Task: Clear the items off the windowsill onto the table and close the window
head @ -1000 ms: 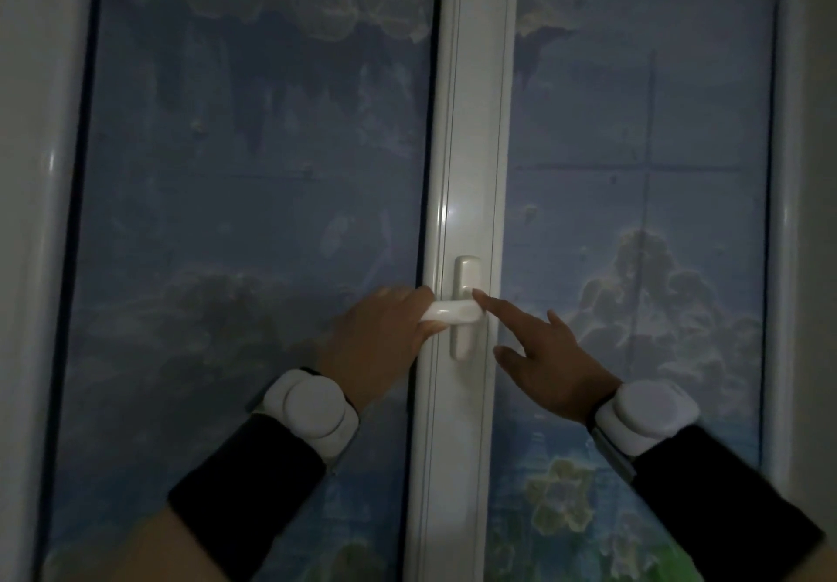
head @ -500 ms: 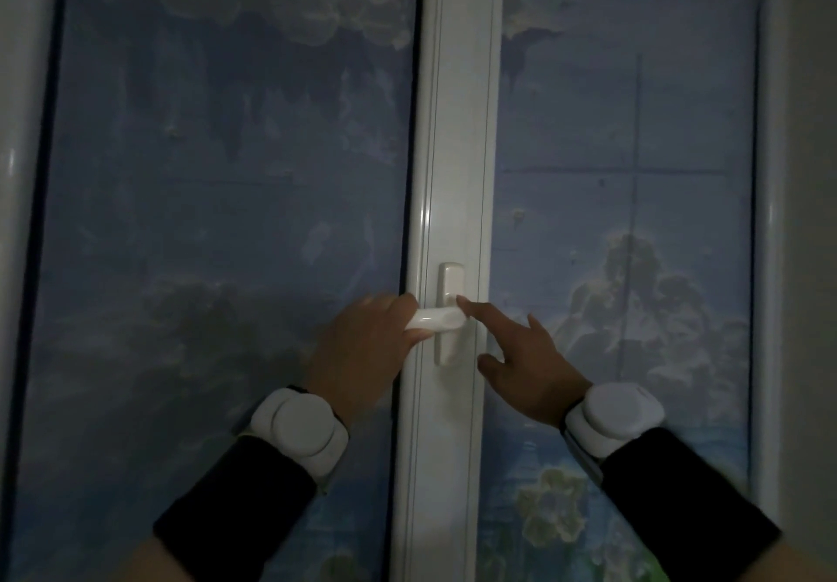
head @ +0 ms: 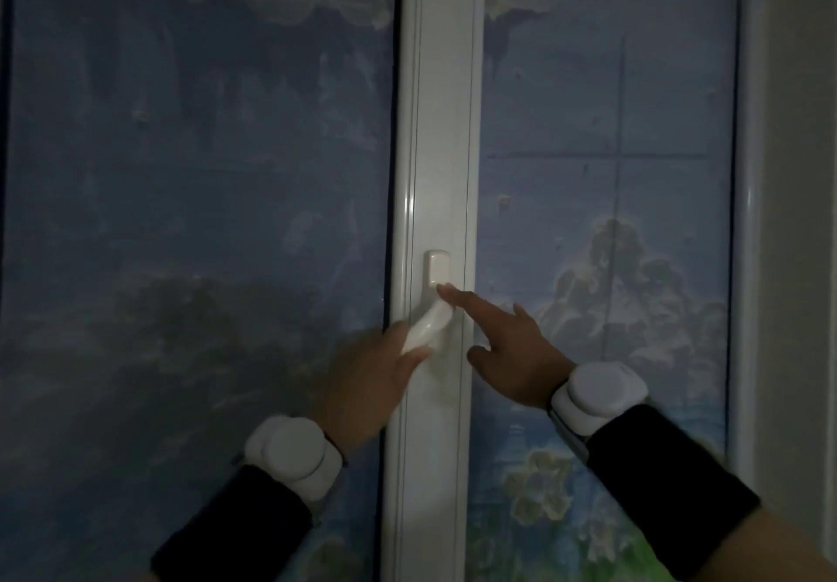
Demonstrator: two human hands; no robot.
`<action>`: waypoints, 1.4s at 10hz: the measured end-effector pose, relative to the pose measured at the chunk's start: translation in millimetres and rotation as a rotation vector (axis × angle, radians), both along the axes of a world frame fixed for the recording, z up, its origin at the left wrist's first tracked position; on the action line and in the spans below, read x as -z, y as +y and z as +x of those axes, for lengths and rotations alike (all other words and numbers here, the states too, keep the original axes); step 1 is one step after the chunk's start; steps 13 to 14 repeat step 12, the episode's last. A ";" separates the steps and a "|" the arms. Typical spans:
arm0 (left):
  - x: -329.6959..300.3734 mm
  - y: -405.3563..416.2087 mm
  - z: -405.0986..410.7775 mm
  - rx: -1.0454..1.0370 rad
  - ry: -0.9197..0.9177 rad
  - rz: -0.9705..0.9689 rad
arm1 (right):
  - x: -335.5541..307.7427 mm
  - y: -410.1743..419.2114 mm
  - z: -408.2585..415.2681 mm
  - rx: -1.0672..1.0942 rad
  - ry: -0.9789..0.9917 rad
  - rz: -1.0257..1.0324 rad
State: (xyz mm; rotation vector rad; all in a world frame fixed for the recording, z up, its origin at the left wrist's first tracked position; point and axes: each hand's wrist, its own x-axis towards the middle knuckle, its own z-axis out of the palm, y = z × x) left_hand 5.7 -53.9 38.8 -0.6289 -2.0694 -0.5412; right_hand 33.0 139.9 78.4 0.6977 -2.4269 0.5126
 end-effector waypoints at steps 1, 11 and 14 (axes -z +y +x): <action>21.9 22.8 0.7 0.033 -0.073 0.167 | -1.5 0.2 1.4 0.020 0.000 0.027; 38.1 25.9 12.0 0.289 -0.466 0.006 | -10.4 -0.8 5.0 -0.036 -0.083 0.046; 39.4 9.7 25.9 0.294 -0.477 -0.057 | -3.7 -0.1 12.4 0.012 -0.050 0.055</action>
